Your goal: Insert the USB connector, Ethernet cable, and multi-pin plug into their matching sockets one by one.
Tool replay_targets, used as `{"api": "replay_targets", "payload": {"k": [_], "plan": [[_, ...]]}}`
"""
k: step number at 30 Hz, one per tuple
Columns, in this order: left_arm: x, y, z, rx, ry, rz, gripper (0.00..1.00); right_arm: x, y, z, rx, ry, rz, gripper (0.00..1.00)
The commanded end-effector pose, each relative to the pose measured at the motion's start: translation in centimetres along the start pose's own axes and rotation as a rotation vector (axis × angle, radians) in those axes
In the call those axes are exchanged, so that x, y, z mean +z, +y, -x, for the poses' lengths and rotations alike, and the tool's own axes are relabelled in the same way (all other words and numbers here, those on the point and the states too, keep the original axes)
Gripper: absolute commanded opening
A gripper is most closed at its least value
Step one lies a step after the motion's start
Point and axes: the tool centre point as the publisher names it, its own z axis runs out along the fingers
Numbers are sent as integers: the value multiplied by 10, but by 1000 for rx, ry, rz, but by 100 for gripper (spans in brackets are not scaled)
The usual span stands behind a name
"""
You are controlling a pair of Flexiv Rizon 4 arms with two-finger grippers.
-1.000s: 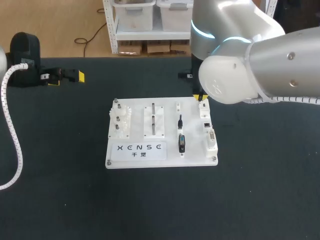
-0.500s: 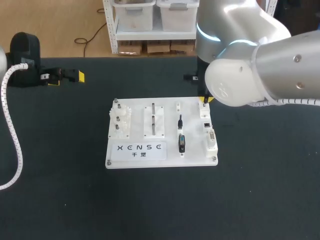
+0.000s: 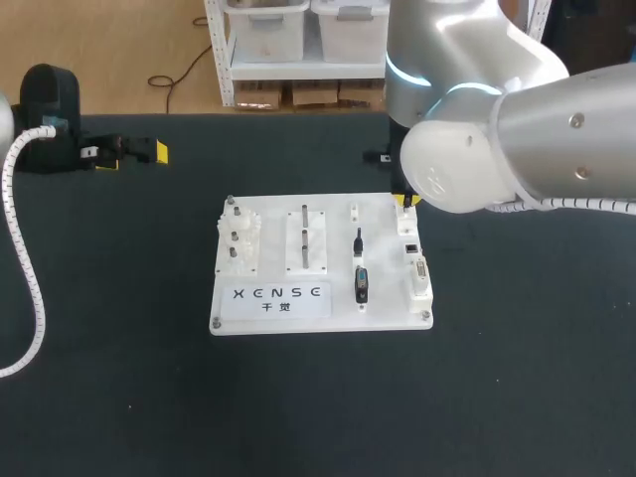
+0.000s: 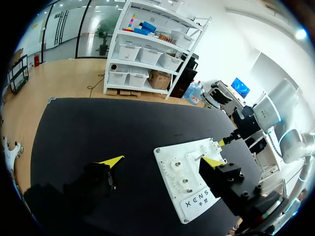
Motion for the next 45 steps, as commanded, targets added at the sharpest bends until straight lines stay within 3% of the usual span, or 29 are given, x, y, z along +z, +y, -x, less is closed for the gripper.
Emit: {"api": "replay_targets", "payload": {"k": [1, 33, 45], "plan": [[0, 0, 0, 0, 0, 0, 100, 3, 2, 3, 1, 7, 2, 0], [0, 0, 0, 0, 0, 0, 100, 7, 0, 1, -29, 42, -17, 0], [0, 0, 0, 0, 0, 0, 100, 18, -7, 1, 17, 79, -26, 0]]}}
